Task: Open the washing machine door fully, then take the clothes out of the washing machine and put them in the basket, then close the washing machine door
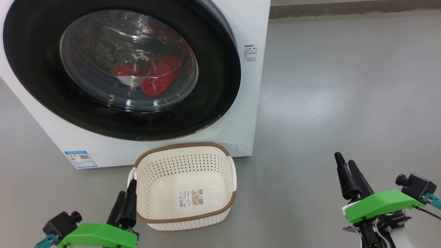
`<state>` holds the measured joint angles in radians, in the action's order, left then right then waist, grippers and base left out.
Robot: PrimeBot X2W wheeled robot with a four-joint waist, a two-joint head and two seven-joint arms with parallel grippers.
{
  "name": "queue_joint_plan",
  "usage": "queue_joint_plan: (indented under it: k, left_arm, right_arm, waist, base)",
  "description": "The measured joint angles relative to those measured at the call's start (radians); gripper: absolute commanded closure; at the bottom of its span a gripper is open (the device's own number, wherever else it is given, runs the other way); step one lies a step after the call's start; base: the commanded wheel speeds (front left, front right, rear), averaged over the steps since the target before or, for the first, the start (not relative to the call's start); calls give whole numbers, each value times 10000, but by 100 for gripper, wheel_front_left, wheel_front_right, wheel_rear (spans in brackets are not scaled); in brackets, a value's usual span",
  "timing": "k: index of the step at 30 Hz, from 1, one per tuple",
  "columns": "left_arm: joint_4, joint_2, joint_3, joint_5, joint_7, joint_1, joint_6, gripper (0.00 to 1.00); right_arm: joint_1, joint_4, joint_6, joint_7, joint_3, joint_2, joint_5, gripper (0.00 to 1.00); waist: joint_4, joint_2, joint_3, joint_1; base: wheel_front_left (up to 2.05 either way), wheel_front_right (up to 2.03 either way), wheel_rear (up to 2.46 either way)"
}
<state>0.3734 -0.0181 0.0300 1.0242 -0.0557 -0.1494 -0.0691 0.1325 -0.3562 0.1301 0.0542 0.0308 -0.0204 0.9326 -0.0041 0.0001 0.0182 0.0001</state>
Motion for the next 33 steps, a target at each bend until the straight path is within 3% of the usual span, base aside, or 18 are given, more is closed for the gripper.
queue_joint_plan:
  k: [33]
  left_arm:
    - [-259,-13,453,-3697,-911,-756,612,0]
  right_arm:
    - [988,213,0,965,-606,-119,-3833,0]
  waist:
    - [-37,0,135,0]
  base:
    - [0,0,0]
